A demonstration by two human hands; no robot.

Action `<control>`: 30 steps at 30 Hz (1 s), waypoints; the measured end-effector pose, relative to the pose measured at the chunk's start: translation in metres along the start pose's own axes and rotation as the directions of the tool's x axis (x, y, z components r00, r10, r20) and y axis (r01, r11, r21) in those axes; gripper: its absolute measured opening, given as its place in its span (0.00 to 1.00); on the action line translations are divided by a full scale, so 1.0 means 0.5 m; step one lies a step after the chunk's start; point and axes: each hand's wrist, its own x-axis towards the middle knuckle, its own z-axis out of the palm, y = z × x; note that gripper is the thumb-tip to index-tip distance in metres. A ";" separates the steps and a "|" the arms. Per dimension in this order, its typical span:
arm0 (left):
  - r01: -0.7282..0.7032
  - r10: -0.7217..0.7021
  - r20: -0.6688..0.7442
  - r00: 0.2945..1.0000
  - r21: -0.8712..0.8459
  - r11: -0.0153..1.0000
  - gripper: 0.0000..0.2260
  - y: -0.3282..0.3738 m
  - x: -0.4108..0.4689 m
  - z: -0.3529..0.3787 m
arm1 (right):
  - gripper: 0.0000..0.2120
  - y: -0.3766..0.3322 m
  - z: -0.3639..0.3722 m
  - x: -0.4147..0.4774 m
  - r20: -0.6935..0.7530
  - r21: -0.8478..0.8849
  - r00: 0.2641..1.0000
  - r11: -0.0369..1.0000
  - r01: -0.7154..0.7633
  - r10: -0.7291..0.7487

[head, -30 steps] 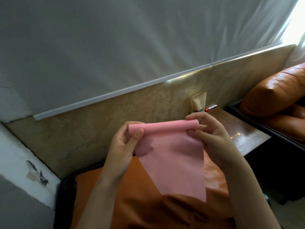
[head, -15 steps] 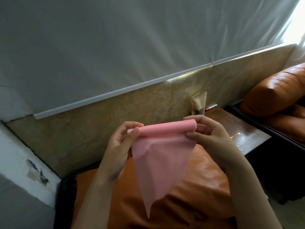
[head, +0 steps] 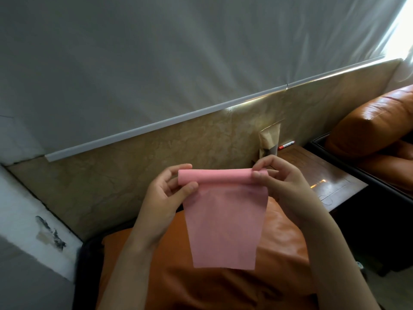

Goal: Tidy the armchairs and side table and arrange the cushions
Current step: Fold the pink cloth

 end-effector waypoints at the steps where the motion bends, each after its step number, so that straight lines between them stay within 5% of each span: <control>1: -0.002 0.002 0.006 1.000 -0.002 1.000 0.15 0.000 0.001 0.001 | 0.15 0.001 -0.001 0.001 -0.010 -0.010 1.000 1.000 0.006 -0.006; 4: 0.004 -0.004 0.027 1.000 -0.003 1.000 0.11 -0.002 0.001 0.001 | 0.21 0.005 -0.006 0.000 -0.004 0.025 1.000 1.000 0.001 -0.001; 15: -0.015 0.018 0.087 0.996 -0.034 0.999 0.09 -0.001 -0.002 0.000 | 0.13 0.004 -0.009 -0.001 0.000 -0.030 1.000 1.000 0.005 -0.005; 24: -0.011 0.011 0.005 1.000 0.029 1.000 0.07 -0.002 0.001 -0.002 | 0.12 0.005 -0.006 -0.001 0.085 -0.020 0.993 0.997 -0.078 0.079; 30: 0.002 -0.002 -0.009 1.000 0.039 0.999 0.14 0.000 -0.001 0.001 | 0.14 0.008 -0.010 0.003 0.091 -0.048 0.992 0.995 -0.087 0.091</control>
